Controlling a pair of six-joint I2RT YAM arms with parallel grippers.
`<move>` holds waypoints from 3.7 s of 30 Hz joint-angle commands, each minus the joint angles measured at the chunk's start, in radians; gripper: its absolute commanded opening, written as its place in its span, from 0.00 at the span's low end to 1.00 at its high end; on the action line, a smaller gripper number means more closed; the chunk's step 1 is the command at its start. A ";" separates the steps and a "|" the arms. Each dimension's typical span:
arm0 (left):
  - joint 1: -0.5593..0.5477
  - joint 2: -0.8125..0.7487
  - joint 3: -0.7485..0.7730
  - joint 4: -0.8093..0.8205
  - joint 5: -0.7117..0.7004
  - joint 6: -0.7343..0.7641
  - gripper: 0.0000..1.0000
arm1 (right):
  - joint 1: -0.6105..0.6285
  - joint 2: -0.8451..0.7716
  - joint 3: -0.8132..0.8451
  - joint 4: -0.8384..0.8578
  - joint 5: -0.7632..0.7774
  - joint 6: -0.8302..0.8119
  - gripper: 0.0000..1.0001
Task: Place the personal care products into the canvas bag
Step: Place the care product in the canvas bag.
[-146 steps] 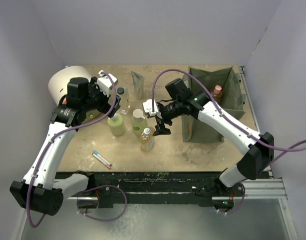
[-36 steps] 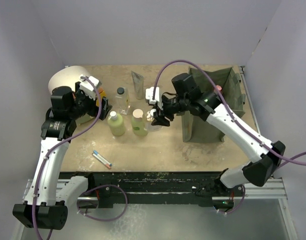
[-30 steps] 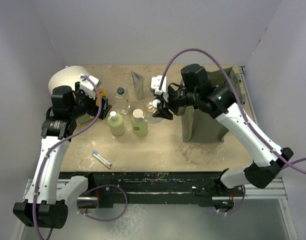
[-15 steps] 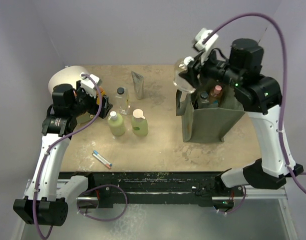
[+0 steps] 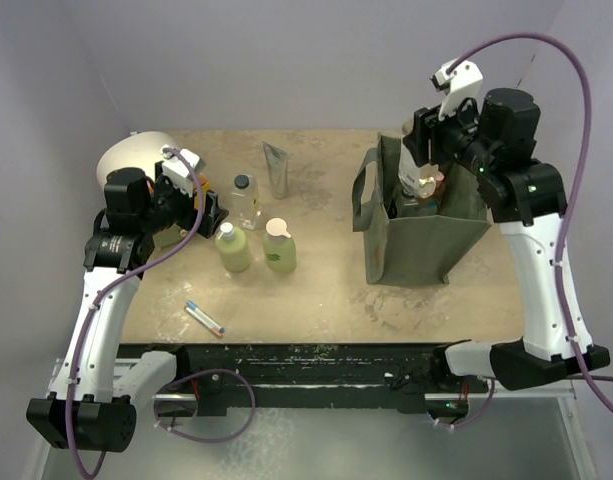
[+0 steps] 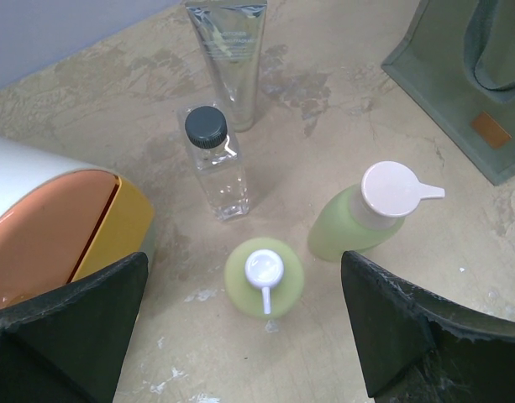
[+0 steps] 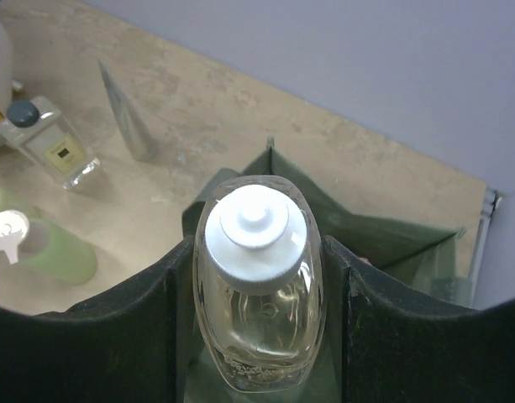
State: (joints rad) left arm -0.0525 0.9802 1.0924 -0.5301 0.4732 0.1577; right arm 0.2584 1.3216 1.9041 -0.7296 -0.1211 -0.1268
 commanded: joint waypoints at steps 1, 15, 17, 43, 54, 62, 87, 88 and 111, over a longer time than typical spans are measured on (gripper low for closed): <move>0.006 -0.016 0.041 0.044 0.029 -0.017 0.99 | -0.013 -0.052 -0.119 0.314 0.020 0.081 0.00; 0.006 -0.028 0.039 0.037 0.039 -0.025 0.99 | -0.013 -0.102 -0.533 0.670 0.155 0.144 0.00; 0.006 -0.030 0.036 0.038 0.040 -0.024 0.99 | -0.013 -0.101 -0.570 0.713 0.172 0.157 0.00; 0.006 -0.037 0.017 0.044 0.053 -0.019 0.99 | -0.013 -0.093 -0.417 0.656 0.124 0.140 0.00; 0.006 -0.039 0.010 0.044 0.059 -0.011 0.99 | -0.014 -0.037 -0.496 0.697 0.098 0.161 0.00; 0.006 -0.041 0.007 0.041 0.065 -0.008 0.99 | -0.013 0.001 -0.551 0.713 0.075 0.189 0.00; 0.005 -0.026 0.005 0.036 0.094 0.002 0.99 | -0.013 0.064 -0.701 0.892 0.120 0.208 0.00; 0.005 -0.027 0.006 0.036 0.095 0.001 0.99 | -0.013 0.068 -0.702 0.896 0.120 0.208 0.00; -0.059 0.038 0.050 0.028 0.067 0.005 0.99 | -0.013 0.142 -0.774 0.933 0.042 0.236 0.07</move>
State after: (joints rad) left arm -0.0769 0.9970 1.0924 -0.5323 0.5442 0.1528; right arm 0.2466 1.4857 1.1046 0.0181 -0.0273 0.0692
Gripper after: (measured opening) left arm 0.992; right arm 0.565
